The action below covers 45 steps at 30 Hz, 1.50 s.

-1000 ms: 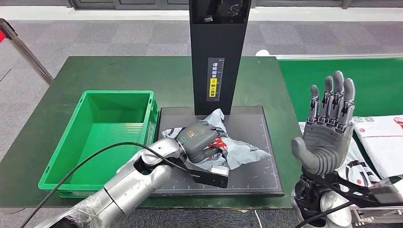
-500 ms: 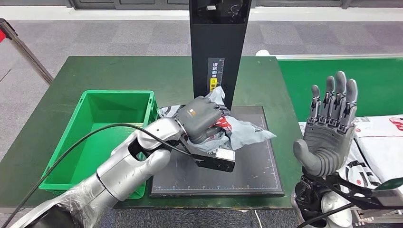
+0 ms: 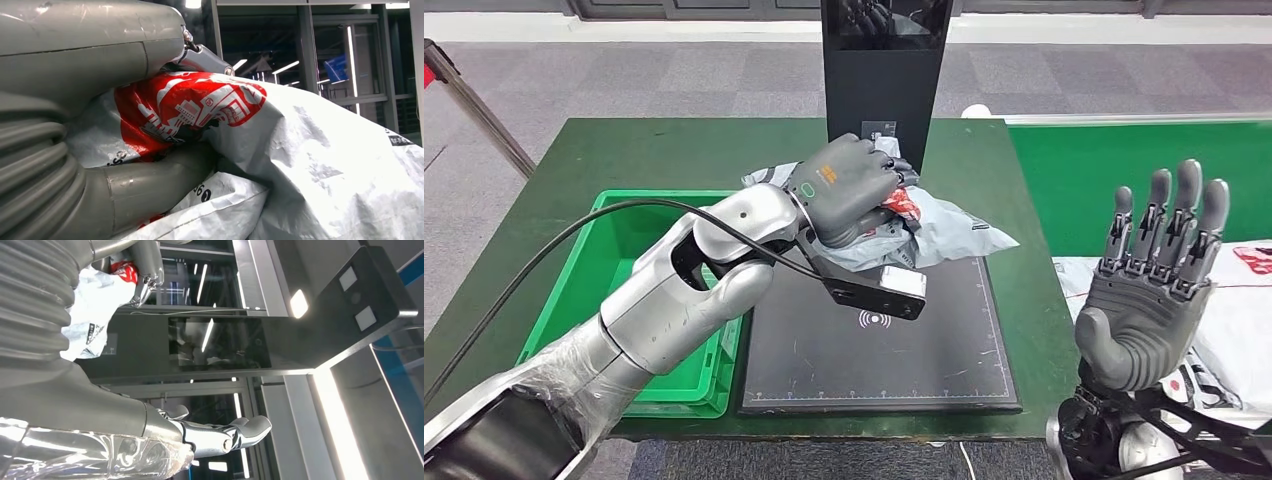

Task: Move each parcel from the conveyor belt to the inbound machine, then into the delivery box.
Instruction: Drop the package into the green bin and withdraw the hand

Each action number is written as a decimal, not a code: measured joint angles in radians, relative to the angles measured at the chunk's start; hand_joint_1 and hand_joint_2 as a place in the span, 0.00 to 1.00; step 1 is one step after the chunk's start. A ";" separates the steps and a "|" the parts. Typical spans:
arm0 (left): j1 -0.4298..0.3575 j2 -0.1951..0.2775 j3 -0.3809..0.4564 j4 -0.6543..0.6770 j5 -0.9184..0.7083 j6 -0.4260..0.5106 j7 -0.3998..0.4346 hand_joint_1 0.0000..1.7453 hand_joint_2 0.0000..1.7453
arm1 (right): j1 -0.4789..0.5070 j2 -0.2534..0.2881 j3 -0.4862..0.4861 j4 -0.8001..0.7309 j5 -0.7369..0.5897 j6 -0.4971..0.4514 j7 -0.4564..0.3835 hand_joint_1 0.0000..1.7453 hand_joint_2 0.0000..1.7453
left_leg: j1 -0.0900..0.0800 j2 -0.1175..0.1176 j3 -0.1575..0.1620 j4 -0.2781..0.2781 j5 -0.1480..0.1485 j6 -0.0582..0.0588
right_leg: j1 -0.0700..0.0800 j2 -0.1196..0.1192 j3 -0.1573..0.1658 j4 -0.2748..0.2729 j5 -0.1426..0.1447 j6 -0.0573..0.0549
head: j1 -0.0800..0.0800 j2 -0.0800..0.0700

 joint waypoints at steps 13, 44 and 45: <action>-0.037 0.040 0.077 0.083 -0.026 0.060 0.043 1.00 1.00 | 0.019 0.030 -0.047 -0.025 0.005 0.031 0.012 0.00 1.00 | 0.000 0.001 0.000 0.000 0.000 0.000 | 0.000 0.002 0.000 0.001 0.000 0.000 | 0.000 0.000; 0.423 0.379 0.568 0.155 -0.137 0.349 0.003 1.00 1.00 | 0.244 0.143 -0.155 -0.095 -0.028 0.064 -0.042 0.00 1.00 | 0.001 0.010 0.000 -0.003 -0.001 -0.003 | 0.001 0.009 -0.005 0.003 -0.002 -0.004 | 0.000 0.000; 0.454 0.387 0.599 0.128 -0.146 0.349 0.009 1.00 1.00 | 0.253 0.147 -0.160 -0.095 -0.030 0.070 -0.044 0.00 1.00 | 0.001 0.011 0.000 -0.003 -0.001 -0.003 | 0.001 0.010 -0.005 0.003 -0.001 -0.004 | 0.000 0.000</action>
